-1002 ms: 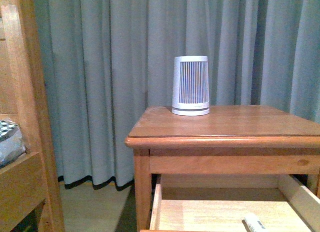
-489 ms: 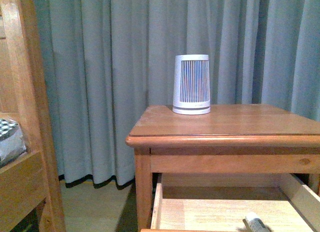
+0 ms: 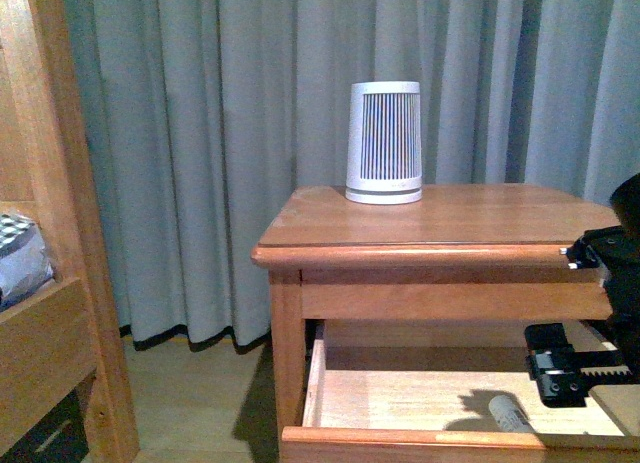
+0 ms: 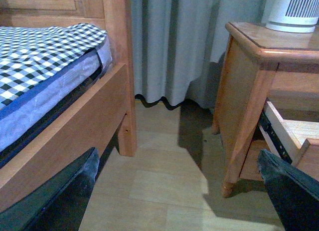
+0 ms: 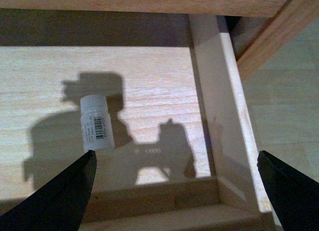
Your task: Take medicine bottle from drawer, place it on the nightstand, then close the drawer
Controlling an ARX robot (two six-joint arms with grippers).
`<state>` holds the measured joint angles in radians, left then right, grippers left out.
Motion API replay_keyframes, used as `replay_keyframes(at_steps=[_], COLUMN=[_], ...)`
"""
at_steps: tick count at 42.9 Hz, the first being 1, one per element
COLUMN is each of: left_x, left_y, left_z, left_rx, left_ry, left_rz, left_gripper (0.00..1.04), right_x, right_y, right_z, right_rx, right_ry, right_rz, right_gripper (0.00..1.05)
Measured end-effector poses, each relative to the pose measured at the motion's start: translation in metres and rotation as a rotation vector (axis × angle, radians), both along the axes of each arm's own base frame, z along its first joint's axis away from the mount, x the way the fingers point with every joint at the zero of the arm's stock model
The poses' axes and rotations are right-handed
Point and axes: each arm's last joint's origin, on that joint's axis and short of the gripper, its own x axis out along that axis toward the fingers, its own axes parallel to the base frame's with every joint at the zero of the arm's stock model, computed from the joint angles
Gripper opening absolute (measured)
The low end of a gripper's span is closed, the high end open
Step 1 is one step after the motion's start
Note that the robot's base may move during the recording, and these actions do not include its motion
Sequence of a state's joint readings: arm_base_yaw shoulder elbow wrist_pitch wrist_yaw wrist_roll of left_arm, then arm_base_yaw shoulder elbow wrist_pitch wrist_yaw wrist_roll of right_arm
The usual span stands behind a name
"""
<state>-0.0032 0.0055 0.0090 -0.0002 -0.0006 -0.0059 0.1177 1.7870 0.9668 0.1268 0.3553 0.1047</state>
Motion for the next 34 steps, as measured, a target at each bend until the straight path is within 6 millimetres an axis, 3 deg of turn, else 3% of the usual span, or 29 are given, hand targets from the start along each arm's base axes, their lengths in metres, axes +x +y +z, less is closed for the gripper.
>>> replay_keyframes(at_steps=[15, 34], left_x=[0.000, 0.000], left_y=[0.000, 0.000], left_z=[0.000, 0.000], left_rx=[0.000, 0.000], left_ry=[0.000, 0.000], left_rz=[0.000, 0.000], left_gripper=[0.98, 0.98], right_x=[0.048, 0.082], right_y=[0.016, 0.033], right_z=[-0.035, -0.063], right_rx=[0.022, 0.089], right_ry=[0.144, 0.205], right_rz=[0.007, -0.001], right_gripper=[0.98, 0.98])
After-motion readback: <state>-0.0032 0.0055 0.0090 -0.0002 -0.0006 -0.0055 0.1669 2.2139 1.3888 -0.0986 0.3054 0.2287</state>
